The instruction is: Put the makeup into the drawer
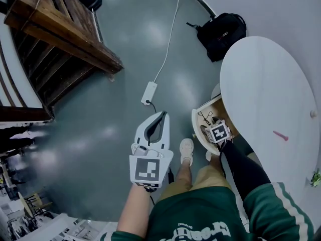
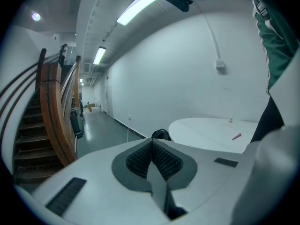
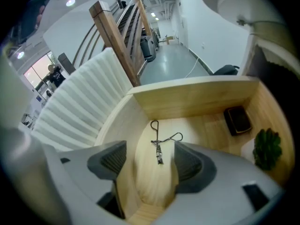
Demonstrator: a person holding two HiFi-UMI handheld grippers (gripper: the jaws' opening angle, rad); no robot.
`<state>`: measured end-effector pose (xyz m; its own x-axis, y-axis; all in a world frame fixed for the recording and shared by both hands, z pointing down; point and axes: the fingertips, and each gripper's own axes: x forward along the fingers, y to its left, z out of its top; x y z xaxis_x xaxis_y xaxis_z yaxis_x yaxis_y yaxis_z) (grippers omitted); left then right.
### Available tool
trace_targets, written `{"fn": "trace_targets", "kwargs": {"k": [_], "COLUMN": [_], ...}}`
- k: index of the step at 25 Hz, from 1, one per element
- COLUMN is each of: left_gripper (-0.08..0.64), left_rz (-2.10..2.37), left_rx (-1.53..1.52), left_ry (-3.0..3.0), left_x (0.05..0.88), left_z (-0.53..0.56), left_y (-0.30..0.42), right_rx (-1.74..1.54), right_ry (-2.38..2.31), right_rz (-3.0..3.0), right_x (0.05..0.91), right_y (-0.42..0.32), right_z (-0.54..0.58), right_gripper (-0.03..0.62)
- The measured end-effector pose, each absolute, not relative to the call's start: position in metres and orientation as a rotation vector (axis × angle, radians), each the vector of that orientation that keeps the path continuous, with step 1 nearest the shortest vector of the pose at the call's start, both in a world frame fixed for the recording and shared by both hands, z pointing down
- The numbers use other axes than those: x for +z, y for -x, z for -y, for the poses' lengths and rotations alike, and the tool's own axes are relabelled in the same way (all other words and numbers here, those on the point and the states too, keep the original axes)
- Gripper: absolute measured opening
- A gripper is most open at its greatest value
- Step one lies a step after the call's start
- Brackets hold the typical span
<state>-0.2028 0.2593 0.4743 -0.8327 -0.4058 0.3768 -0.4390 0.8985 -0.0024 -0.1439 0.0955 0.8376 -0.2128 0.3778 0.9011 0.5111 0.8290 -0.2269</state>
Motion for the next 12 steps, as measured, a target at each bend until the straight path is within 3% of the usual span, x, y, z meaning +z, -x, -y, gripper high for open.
{"fn": "trace_targets", "kwargs": {"k": [12], "left_gripper": [0.000], "left_rz": [2.734], "left_rx": [0.141], "left_ry": [-0.729], "left_x": [0.441], "left_z": [-0.254], "left_y": [0.198], "right_rx": [-0.195], "right_ry": [0.921], "right_rz": [2.142], "right_x": [0.685], "right_y": [0.149], "right_z": [-0.133], "right_gripper": [0.334]}}
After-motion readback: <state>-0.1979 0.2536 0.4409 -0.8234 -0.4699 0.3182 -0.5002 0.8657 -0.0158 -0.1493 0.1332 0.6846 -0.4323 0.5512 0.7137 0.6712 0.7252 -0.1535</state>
